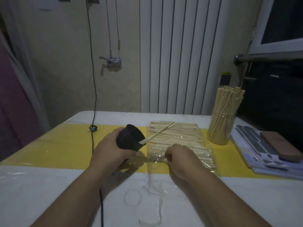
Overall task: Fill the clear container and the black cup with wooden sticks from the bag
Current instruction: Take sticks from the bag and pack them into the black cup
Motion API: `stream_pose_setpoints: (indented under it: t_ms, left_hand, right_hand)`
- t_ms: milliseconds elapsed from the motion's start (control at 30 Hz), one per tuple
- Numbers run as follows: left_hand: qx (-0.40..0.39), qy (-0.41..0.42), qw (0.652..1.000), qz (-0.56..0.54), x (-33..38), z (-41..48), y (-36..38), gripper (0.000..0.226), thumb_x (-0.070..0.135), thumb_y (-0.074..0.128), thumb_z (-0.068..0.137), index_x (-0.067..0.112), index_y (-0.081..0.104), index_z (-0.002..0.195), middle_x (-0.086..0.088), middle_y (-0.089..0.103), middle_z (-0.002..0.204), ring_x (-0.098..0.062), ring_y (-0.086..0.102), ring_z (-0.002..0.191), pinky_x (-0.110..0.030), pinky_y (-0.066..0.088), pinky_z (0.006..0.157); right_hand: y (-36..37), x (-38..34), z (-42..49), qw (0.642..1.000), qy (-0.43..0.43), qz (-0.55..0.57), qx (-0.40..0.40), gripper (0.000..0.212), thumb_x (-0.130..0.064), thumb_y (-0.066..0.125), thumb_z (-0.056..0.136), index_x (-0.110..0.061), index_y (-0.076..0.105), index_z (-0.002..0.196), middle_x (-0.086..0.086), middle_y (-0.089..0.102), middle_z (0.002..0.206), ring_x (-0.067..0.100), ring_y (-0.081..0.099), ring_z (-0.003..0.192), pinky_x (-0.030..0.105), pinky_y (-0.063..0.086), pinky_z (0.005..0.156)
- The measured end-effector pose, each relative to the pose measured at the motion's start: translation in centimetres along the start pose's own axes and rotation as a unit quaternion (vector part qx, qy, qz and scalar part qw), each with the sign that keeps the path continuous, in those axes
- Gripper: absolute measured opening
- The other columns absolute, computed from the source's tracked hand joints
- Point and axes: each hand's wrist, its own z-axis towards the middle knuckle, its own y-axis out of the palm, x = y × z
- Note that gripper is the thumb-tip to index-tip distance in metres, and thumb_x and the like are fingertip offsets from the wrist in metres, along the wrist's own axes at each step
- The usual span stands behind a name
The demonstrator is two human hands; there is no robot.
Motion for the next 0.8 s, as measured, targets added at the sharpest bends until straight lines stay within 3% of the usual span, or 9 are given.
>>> stream_pose_setpoints:
  t_ms: [300,567,800]
  left_hand:
    - [0.001,-0.002,1.0,0.001,0.08,-0.04,0.02,0.07,0.059,0.079,0.036,0.062,0.05,0.1,0.022,0.062,0.108,-0.006,0.059,0.1,-0.044,0.054,0.086]
    - [0.003,-0.003,1.0,0.002,0.18,-0.09,0.07,0.068,0.056,0.079,0.036,0.066,0.049,0.096,0.024,0.062,0.106,-0.004,0.058,0.099,-0.043,0.054,0.085]
    - [0.001,-0.003,1.0,0.001,0.02,0.0,0.11,0.071,0.058,0.078,0.036,0.06,0.051,0.101,0.022,0.062,0.108,-0.007,0.059,0.1,-0.044,0.054,0.086]
  right_hand:
    - [-0.23,0.14,0.17,1.0,0.013,0.007,-0.011,0.02,-0.029,0.063,0.093,-0.023,0.068,0.112,0.001,0.065,0.115,0.026,0.057,0.111,0.032,0.045,0.092]
    - [-0.16,0.32,0.31,0.999,0.014,0.015,-0.031,0.012,-0.032,0.066,0.09,-0.026,0.06,0.098,0.001,0.064,0.113,0.026,0.056,0.11,0.032,0.044,0.09]
    - [-0.04,0.34,0.3,0.999,0.013,0.017,-0.033,0.016,-0.033,0.063,0.093,-0.023,0.062,0.106,0.002,0.062,0.114,0.027,0.055,0.112,0.034,0.044,0.093]
